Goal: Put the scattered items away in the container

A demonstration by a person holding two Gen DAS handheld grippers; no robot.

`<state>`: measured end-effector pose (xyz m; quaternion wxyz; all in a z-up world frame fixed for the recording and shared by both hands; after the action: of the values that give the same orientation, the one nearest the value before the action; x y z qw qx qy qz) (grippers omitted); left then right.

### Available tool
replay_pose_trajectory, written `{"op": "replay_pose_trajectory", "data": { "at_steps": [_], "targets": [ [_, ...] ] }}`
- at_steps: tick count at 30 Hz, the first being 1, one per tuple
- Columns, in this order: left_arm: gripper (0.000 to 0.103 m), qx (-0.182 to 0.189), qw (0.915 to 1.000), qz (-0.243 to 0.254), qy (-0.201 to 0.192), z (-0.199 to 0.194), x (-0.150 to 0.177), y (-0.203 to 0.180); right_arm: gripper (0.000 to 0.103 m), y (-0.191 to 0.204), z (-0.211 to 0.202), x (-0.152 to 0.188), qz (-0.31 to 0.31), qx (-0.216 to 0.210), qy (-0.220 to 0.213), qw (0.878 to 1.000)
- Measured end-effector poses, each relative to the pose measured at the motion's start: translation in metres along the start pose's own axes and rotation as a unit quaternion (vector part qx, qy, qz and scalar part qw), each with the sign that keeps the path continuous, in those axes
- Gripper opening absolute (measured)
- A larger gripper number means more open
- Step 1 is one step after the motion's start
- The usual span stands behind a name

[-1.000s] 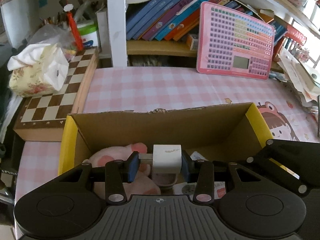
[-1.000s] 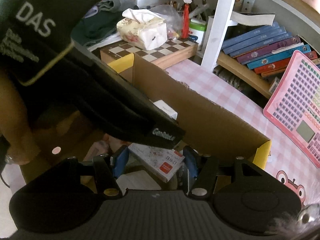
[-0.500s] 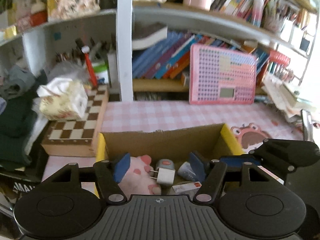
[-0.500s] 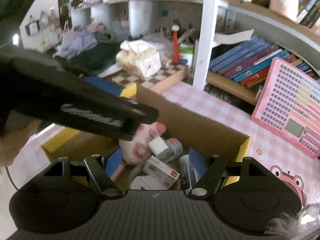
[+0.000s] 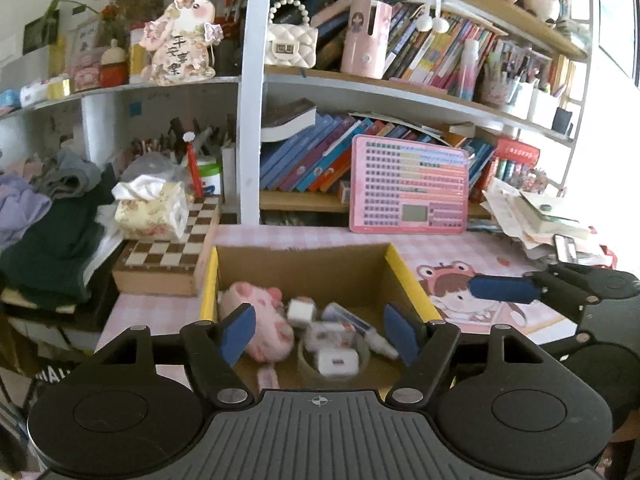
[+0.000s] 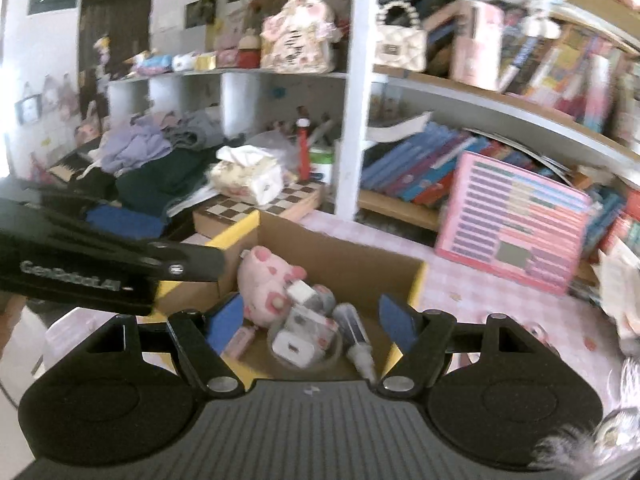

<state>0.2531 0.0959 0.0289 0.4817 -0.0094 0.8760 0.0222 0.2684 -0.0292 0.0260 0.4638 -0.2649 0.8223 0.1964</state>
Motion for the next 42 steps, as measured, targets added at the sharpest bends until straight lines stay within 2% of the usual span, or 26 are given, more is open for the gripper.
{"op": "replay_pose_trajectory", "data": {
  "at_steps": [12, 22, 26, 33, 35, 42],
  "targets": [
    [0.073, 0.01, 0.9998, 0.001, 0.019, -0.053, 0.071, -0.016, 0.074, 0.02, -0.066, 0.082, 0.046, 0.059, 0.025, 0.997],
    [0.073, 0.013, 0.9981, 0.023, 0.056, -0.07, 0.126, -0.037, 0.078, 0.023, -0.1, 0.138, 0.093, 0.094, 0.051, 0.99],
    [0.074, 0.008, 0.9972, 0.031, 0.067, -0.075, 0.141, -0.042, 0.082, 0.025, -0.111, 0.152, 0.096, 0.11, 0.056, 0.988],
    [0.08, 0.007, 0.9946, 0.042, 0.095, -0.08, 0.162, -0.051, 0.087, 0.018, -0.129, 0.173, 0.121, 0.141, 0.065, 0.98],
    [0.084, 0.004, 0.9934, 0.041, 0.107, -0.08, 0.167, -0.05, 0.092, 0.016, -0.133, 0.177, 0.13, 0.146, 0.066, 0.978],
    [0.096, -0.005, 0.9918, 0.035, 0.123, -0.08, 0.174, -0.047, 0.098, 0.017, -0.135, 0.185, 0.14, 0.141, 0.079, 0.977]
  ]
}}
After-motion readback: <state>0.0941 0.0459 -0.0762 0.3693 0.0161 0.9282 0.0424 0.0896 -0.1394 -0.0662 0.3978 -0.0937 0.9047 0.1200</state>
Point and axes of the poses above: each gripper's, at about its wrist camera, not at the fingertips, and z roughly the way its jaws point, y to its left, x to its underside, the point moved 8 cm from there along z, roughly the way its jaws point, and after that the axes turned 14 degrees about -x, right-handed, at the moved point
